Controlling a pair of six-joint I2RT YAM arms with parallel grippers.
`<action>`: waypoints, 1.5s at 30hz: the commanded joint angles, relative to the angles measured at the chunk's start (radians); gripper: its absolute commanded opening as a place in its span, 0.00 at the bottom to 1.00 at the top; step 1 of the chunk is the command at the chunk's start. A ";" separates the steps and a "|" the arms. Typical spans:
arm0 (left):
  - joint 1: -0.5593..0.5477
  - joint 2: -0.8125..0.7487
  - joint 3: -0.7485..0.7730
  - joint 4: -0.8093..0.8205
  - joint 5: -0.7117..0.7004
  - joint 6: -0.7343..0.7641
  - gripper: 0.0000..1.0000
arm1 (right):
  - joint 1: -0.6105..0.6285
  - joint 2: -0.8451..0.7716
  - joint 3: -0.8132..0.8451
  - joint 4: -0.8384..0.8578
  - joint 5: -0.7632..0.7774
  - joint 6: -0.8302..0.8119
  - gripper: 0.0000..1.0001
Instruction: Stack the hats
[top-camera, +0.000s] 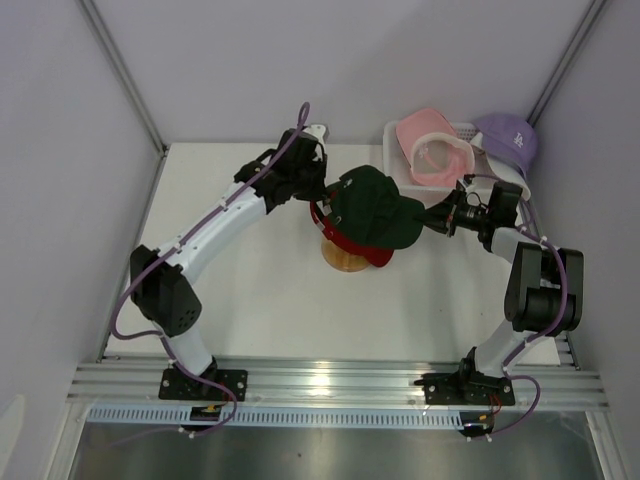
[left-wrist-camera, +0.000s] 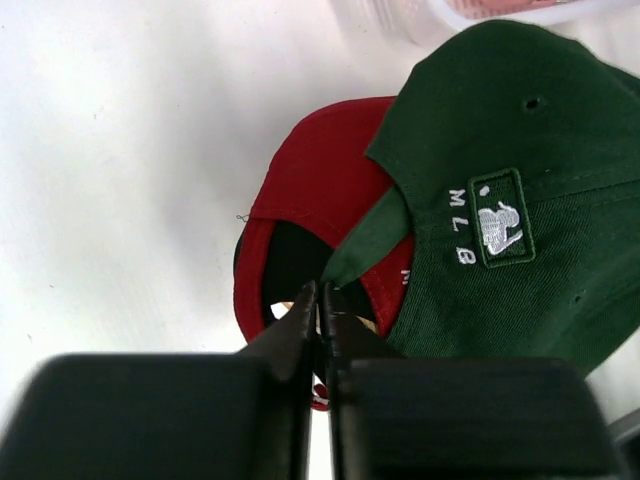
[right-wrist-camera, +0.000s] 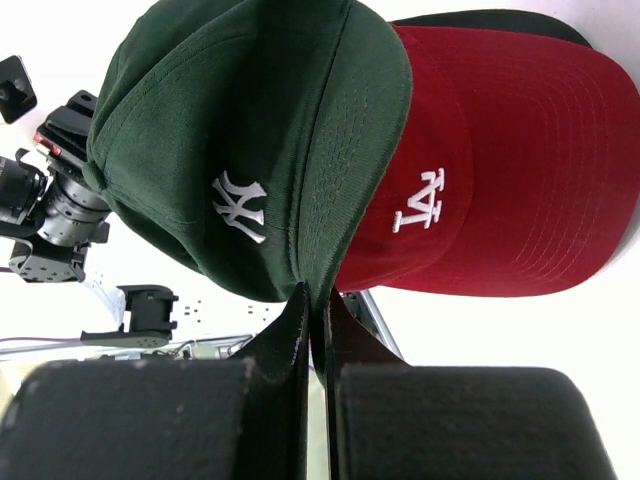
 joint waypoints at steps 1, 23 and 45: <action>-0.003 0.014 0.045 -0.002 -0.075 0.006 0.01 | 0.010 -0.005 0.016 0.009 0.058 -0.069 0.02; -0.046 -0.152 -0.051 -0.063 -0.445 -0.004 0.01 | 0.036 0.086 0.088 -0.243 0.091 -0.283 0.09; 0.046 -0.172 -0.398 0.085 -0.364 -0.099 0.01 | 0.080 0.353 0.171 -0.234 0.160 -0.309 0.13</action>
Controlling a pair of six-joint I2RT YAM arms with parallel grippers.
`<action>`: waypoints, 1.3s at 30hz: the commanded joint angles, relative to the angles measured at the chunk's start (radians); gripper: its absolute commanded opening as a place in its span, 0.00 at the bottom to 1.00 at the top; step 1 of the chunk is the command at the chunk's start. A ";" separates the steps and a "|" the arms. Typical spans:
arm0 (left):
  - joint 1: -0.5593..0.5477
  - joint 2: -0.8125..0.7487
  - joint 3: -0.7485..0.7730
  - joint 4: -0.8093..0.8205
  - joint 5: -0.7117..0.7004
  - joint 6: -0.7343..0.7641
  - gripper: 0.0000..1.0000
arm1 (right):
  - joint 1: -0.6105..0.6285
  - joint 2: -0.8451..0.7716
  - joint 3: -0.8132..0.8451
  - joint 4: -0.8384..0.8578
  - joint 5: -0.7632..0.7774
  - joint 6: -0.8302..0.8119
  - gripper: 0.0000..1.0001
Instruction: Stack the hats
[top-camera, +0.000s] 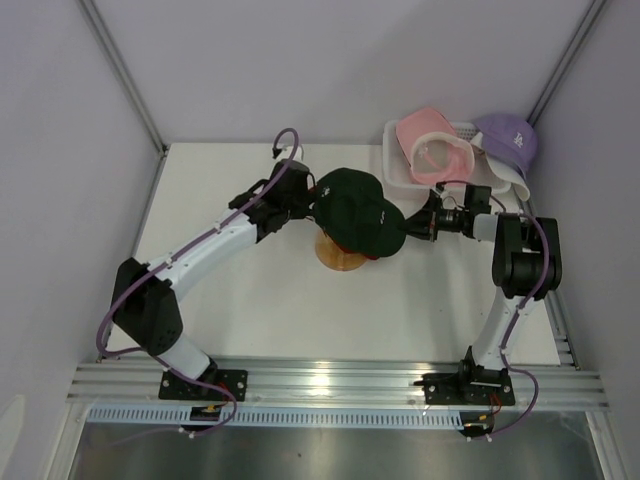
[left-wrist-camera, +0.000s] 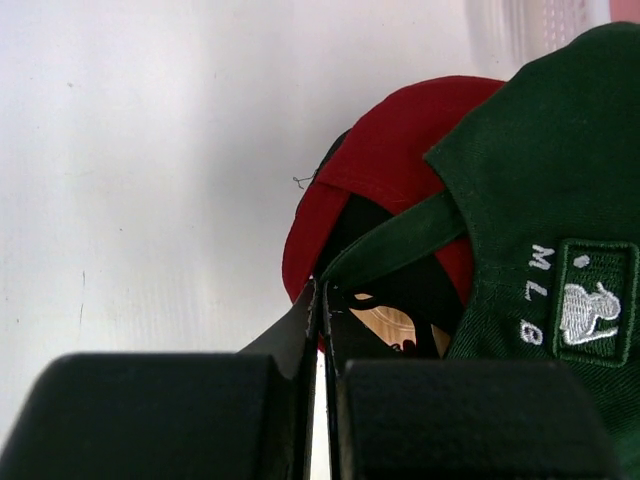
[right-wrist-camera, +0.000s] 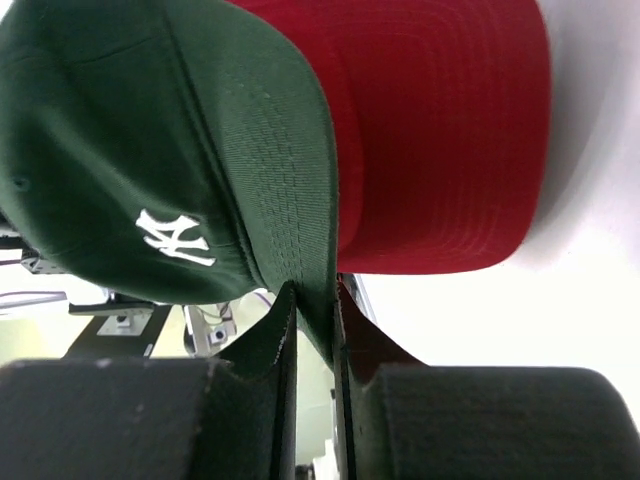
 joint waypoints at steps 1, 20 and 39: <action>0.063 -0.034 -0.054 -0.121 -0.076 0.022 0.01 | 0.016 0.091 0.003 0.004 0.234 -0.044 0.13; 0.063 -0.052 -0.060 -0.092 0.027 0.061 0.01 | 0.069 -0.060 0.052 -0.186 0.344 -0.132 0.53; 0.075 -0.225 -0.046 -0.118 0.080 0.064 0.68 | 0.030 -0.400 0.662 -0.592 0.820 -0.298 0.88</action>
